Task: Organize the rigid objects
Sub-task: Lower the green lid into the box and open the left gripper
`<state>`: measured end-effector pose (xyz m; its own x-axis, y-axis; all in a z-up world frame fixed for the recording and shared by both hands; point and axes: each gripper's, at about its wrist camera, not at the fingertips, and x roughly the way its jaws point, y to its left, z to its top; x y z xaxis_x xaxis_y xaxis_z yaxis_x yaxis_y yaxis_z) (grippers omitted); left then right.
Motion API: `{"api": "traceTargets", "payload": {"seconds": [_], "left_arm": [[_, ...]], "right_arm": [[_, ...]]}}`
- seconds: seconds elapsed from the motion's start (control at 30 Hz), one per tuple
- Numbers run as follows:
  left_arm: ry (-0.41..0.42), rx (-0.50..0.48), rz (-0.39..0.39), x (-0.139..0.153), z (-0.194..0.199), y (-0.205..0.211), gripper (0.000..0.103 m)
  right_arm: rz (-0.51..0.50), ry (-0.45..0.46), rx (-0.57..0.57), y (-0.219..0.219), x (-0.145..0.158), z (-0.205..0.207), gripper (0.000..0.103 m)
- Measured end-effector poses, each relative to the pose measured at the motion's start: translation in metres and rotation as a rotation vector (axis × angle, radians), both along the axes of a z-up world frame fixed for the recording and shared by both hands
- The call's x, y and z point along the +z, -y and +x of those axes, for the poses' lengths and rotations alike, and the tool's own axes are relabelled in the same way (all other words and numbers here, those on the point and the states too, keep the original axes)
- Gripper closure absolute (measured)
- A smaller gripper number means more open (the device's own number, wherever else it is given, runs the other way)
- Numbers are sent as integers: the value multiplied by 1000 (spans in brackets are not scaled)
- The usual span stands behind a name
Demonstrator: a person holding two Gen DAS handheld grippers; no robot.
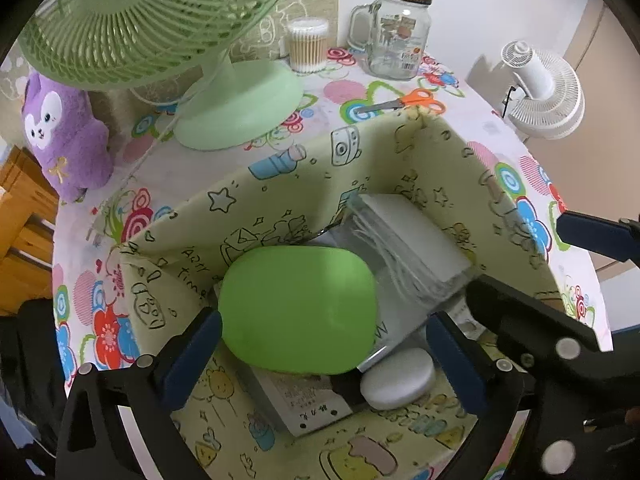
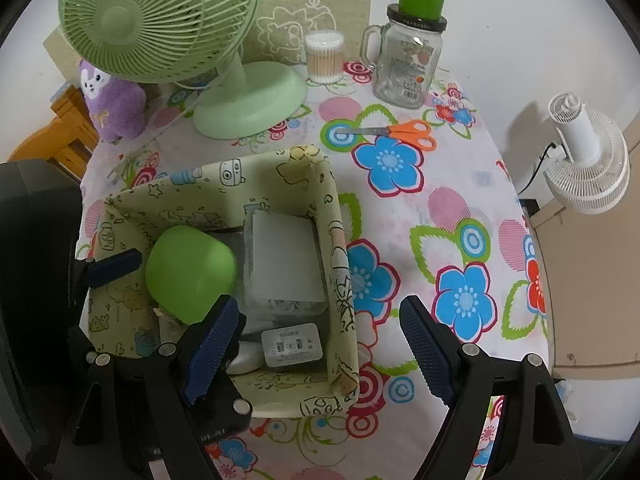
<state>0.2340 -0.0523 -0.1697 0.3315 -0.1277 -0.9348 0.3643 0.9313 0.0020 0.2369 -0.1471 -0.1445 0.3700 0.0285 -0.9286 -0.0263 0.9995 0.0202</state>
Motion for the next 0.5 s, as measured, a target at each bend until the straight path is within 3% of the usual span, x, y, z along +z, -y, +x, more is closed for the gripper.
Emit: {"api": "traceTargets", "payload": {"seconds": [0.5], "left_arm": [[67,85,21,33,-23,-19,0]], "right_arm": [[16,52,56,-5,22,-16,18]]}}
